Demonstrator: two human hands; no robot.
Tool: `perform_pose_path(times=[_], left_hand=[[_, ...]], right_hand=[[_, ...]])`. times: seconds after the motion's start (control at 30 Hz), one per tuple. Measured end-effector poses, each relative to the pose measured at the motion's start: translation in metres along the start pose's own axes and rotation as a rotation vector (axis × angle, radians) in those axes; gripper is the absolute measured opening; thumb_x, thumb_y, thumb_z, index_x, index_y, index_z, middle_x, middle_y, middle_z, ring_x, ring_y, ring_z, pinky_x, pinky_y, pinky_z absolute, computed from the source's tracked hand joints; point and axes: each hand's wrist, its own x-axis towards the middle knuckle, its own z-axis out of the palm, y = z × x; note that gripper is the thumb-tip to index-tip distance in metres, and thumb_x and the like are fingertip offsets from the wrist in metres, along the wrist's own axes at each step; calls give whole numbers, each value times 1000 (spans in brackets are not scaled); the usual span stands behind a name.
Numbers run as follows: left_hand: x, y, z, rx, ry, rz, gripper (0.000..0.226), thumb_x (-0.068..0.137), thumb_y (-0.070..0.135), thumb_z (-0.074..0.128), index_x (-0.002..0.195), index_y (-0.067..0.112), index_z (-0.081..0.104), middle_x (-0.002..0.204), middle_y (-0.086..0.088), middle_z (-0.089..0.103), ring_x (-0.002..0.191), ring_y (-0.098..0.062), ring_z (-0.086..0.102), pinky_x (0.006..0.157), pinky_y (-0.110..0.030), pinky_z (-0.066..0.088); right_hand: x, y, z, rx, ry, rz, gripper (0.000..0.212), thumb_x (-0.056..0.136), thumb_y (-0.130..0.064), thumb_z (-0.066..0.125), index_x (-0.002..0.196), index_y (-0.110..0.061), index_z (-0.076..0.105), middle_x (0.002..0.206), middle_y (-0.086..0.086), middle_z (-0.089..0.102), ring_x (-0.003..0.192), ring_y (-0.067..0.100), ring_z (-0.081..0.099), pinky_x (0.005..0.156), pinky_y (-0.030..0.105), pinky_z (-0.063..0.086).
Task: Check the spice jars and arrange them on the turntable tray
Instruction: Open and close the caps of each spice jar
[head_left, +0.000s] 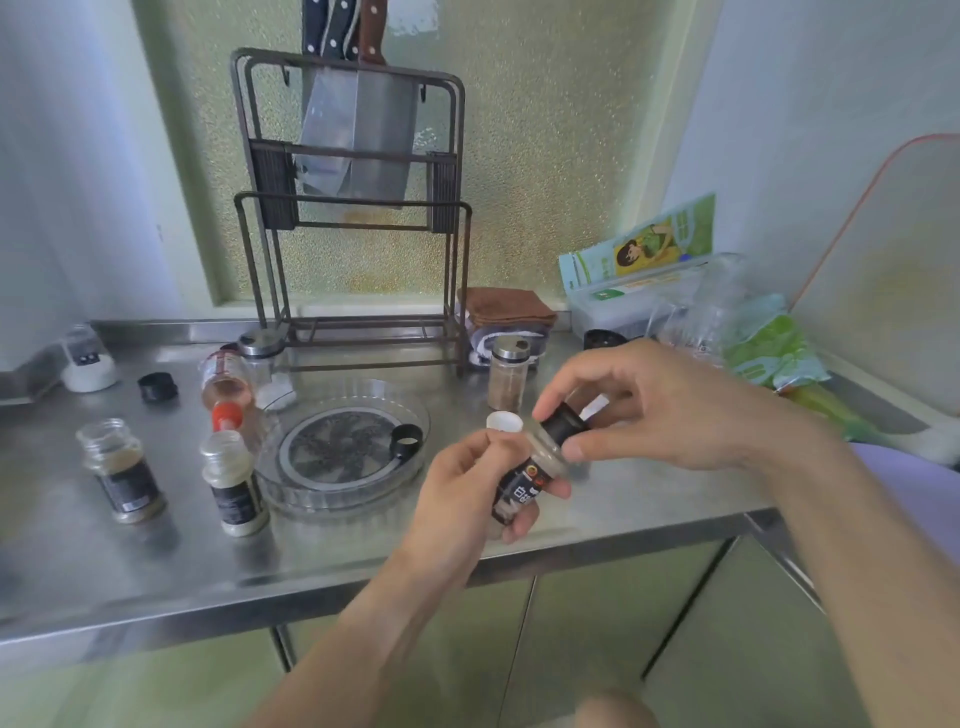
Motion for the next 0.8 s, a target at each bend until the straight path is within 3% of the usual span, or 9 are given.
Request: perform_pose_path(times=[0.13, 0.27, 0.33, 0.4, 0.47, 0.53, 0.6, 0.7, 0.8], left_hand=[[0, 3, -5, -68, -40, -65, 31, 99, 21, 46, 97, -3, 66, 79, -24, 70, 38, -17, 35, 40, -23, 28], [0, 1, -9, -42, -42, -75, 30, 101, 18, 46, 101, -6, 64, 83, -26, 72, 38, -17, 36, 40, -23, 28], [0, 1, -10, -42, -44, -72, 29, 101, 18, 47, 102, -5, 65, 83, -25, 72, 38, -17, 36, 40, -23, 28], [1, 0, -12, -47, -47, -62, 30, 99, 20, 49, 101, -4, 66, 83, -24, 73, 38, -17, 37, 40, -23, 29], [2, 1, -12, -48, -47, -56, 30, 97, 21, 51, 98, -4, 67, 83, -25, 73, 38, -17, 36, 40, -23, 29], [2, 0, -13, -51, -48, -54, 31, 98, 20, 50, 99, -6, 66, 83, -26, 73, 38, -18, 36, 40, -23, 30], [2, 0, -14, -52, -54, -44, 32, 98, 21, 50, 99, -6, 66, 83, -25, 73, 39, -18, 36, 40, -23, 31], [3, -1, -15, -55, -54, -38, 34, 89, 27, 54, 96, -3, 67, 83, -25, 73, 39, -19, 36, 40, -23, 31], [3, 0, -16, -52, -54, -44, 39, 86, 27, 55, 100, -7, 66, 82, -25, 73, 40, -18, 36, 40, -24, 30]], right_hand=[[4, 5, 4, 80, 6, -64, 31, 83, 1, 82, 108, -15, 74, 107, 8, 75, 105, 16, 73, 96, 26, 56], [16, 6, 14, -28, 57, 39, 17, 91, -29, 77, 106, -21, 73, 92, 1, 79, 79, 12, 76, 82, 36, 63], [15, 4, 12, -47, 14, 70, 25, 89, -37, 77, 112, -28, 71, 98, -2, 78, 86, 12, 76, 83, 38, 62], [12, 2, 6, -14, -52, 41, 37, 87, -23, 82, 120, -29, 68, 109, 0, 74, 101, 15, 72, 87, 38, 60], [13, -1, 3, -5, -51, 35, 32, 88, -13, 81, 116, -23, 71, 108, 5, 74, 99, 23, 72, 90, 45, 60], [18, -1, 7, -24, -13, 68, 17, 92, -27, 76, 106, -19, 75, 96, 7, 79, 87, 28, 76, 86, 47, 62], [21, -1, 10, -38, -10, 98, 23, 92, -39, 73, 109, -24, 74, 97, 4, 80, 85, 24, 77, 87, 43, 62], [17, -2, 6, -1, -73, 50, 42, 87, -20, 82, 124, -30, 65, 113, -1, 75, 102, 18, 72, 90, 38, 59], [20, -1, 8, 0, -28, 75, 20, 91, -24, 77, 110, -20, 72, 102, 6, 79, 89, 26, 76, 85, 42, 62]])
